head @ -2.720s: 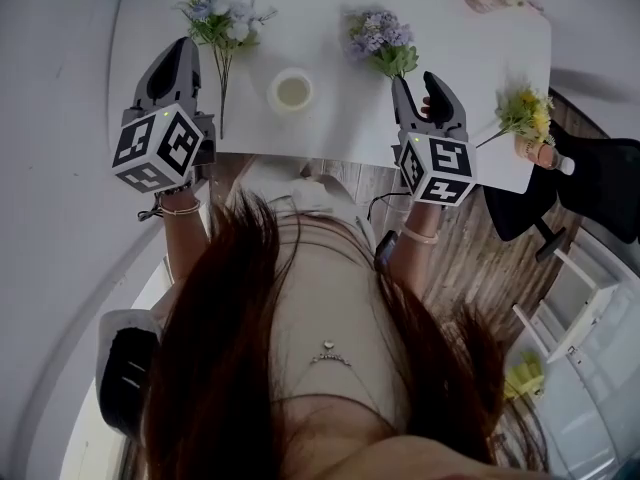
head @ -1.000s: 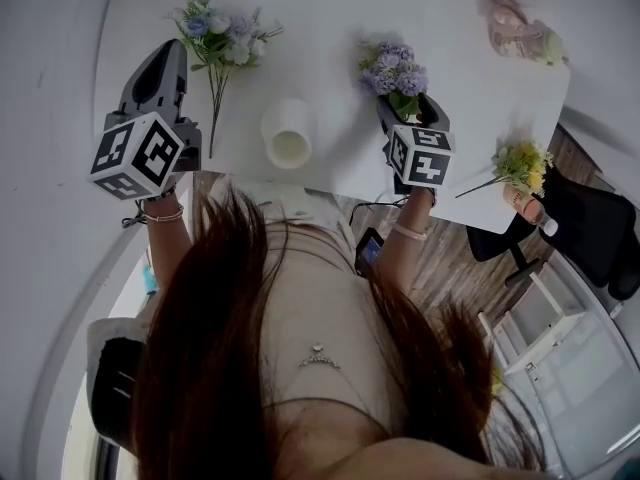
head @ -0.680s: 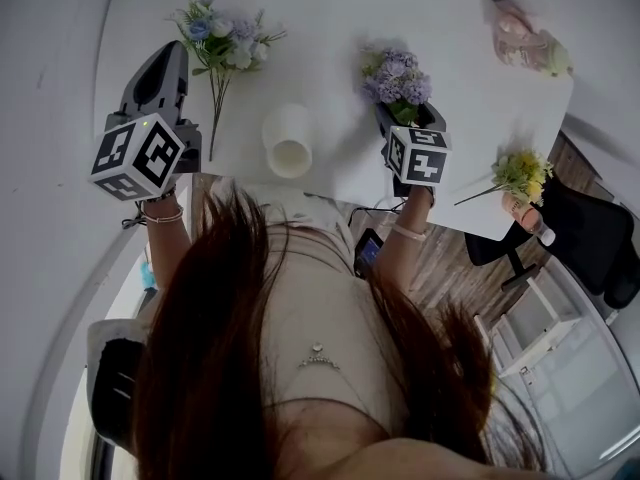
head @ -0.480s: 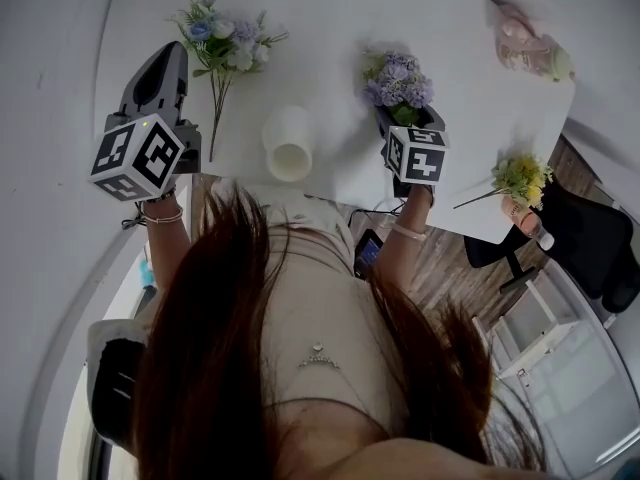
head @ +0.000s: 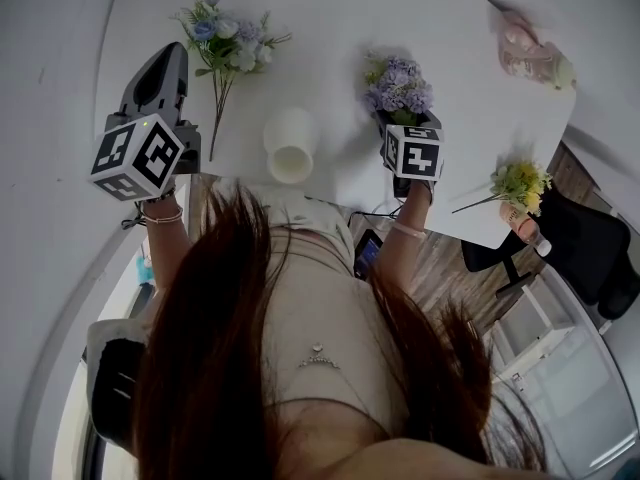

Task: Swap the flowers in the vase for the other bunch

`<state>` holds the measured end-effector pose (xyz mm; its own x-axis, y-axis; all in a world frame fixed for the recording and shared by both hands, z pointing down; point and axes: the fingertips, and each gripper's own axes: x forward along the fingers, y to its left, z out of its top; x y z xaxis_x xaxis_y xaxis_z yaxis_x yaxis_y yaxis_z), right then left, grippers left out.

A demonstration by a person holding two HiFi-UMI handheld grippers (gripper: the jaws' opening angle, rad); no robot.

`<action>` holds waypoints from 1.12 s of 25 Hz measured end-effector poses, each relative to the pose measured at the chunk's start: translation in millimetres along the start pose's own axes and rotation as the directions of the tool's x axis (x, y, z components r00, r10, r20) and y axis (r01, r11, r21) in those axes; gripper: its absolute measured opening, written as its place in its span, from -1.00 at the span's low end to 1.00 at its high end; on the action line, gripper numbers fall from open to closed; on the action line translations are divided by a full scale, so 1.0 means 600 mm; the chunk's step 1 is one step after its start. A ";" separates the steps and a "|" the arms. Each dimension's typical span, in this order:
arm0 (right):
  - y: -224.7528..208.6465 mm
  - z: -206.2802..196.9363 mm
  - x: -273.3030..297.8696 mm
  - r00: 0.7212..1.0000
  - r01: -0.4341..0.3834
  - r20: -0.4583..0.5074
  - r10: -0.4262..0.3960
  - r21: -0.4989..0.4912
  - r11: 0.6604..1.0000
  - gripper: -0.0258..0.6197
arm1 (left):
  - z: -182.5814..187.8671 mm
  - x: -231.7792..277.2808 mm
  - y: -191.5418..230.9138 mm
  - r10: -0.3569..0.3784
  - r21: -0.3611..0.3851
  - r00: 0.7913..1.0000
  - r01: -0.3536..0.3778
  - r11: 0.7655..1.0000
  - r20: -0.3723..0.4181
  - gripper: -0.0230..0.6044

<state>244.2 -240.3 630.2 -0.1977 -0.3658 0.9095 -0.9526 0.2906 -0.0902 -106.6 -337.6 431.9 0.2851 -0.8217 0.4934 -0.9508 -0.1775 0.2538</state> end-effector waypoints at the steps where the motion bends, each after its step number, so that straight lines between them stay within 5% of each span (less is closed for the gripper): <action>1: -0.002 0.002 -0.001 1.000 -0.001 0.006 0.001 0.008 1.000 0.02 | 0.000 -0.001 -0.001 0.001 -0.001 1.000 -0.001 1.000 0.001 -0.92; 17: 0.010 0.008 0.005 1.000 0.016 0.027 -0.015 -0.031 0.999 -0.48 | -0.005 -0.048 -0.011 0.011 -0.011 0.999 -0.010 1.000 0.035 -0.92; 28: 0.007 0.014 -0.039 0.997 0.015 0.080 -0.007 -0.108 0.994 -0.61 | -0.009 -0.144 -0.050 0.064 -0.034 0.993 -0.061 0.998 0.101 -0.92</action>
<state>242.8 -237.9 604.9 -0.2092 -0.4374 0.8746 -0.9248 0.3791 -0.0317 -102.0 -258.2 385.8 0.2098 -0.8819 0.4222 -0.9618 -0.1085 0.2512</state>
